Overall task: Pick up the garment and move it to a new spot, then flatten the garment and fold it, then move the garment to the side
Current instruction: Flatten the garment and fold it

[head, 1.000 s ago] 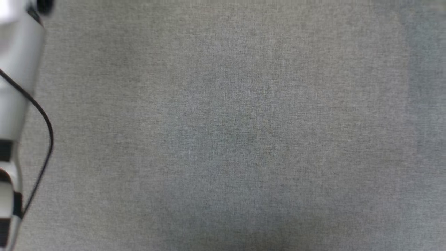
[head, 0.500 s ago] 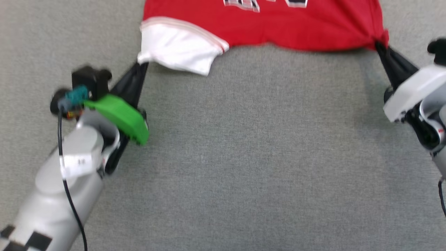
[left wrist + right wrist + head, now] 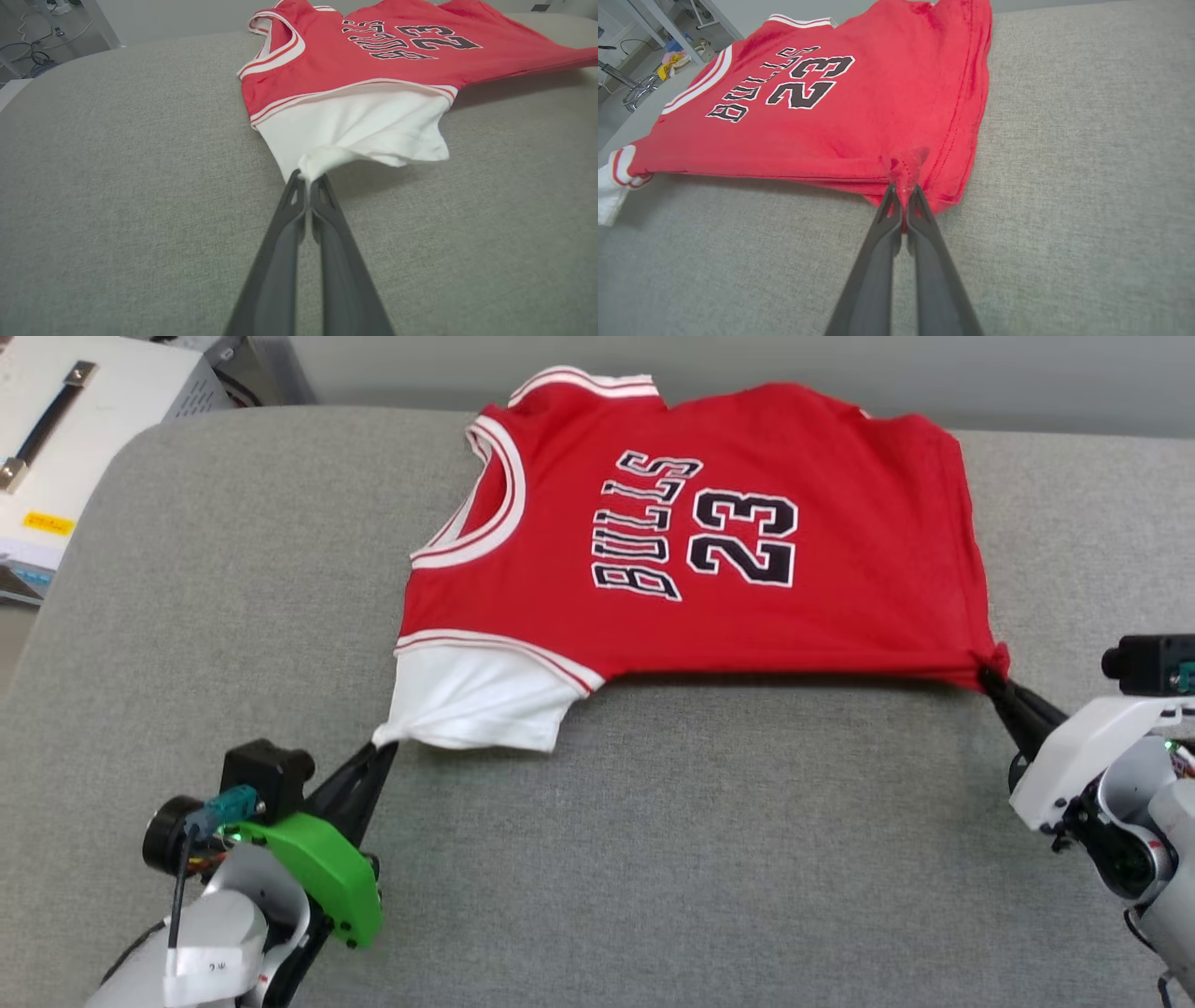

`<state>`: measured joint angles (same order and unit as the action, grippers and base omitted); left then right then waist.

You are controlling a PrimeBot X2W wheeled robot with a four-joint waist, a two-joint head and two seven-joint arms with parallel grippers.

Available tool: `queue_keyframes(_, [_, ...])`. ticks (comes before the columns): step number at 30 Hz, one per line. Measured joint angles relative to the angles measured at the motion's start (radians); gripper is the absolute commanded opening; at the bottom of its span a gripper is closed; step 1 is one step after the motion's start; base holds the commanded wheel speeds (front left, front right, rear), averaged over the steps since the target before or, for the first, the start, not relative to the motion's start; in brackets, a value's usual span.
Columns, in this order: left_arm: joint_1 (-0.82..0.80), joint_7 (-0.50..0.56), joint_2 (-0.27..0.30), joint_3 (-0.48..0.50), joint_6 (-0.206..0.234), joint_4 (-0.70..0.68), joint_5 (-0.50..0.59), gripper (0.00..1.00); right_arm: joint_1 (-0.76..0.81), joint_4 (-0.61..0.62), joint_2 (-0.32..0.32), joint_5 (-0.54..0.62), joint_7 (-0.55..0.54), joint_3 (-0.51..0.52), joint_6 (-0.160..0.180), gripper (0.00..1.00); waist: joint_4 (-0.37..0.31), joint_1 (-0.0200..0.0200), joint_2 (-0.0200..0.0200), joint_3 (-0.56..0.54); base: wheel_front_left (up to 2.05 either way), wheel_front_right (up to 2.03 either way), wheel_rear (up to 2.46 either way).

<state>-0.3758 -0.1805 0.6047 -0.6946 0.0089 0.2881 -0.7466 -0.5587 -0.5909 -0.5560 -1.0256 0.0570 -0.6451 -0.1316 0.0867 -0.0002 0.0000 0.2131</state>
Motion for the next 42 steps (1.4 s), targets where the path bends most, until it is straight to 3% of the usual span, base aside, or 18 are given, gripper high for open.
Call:
queue_keyframes(17, [0.284,0.098,0.123,-0.058,0.037,-0.231,-0.091,0.0,0.322,0.135,-0.074,-0.181,-0.109,0.024,0.0,0.0,0.005,0.0,0.0,-0.176,0.0,0.0,0.0])
queue_keyframes(30, [0.427,0.21,0.231,-0.114,0.029,-0.365,-0.165,0.0,0.546,0.259,-0.132,-0.211,-0.202,0.071,0.0,0.0,0.013,0.0001,0.0,-0.239,0.0,0.0,0.0])
queue_keyframes(34, [0.431,0.208,0.251,-0.104,0.03,-0.396,-0.161,0.0,0.582,0.308,-0.151,-0.201,-0.212,0.117,0.0,0.0,0.015,0.0001,0.0,-0.225,0.0,0.0,0.0])
queue_keyframes(42, [0.311,0.166,0.232,-0.037,0.031,-0.428,-0.142,0.0,0.585,0.425,-0.166,-0.172,-0.262,0.262,0.0,0.0,0.012,0.0001,0.0,-0.174,0.0,0.0,0.0])
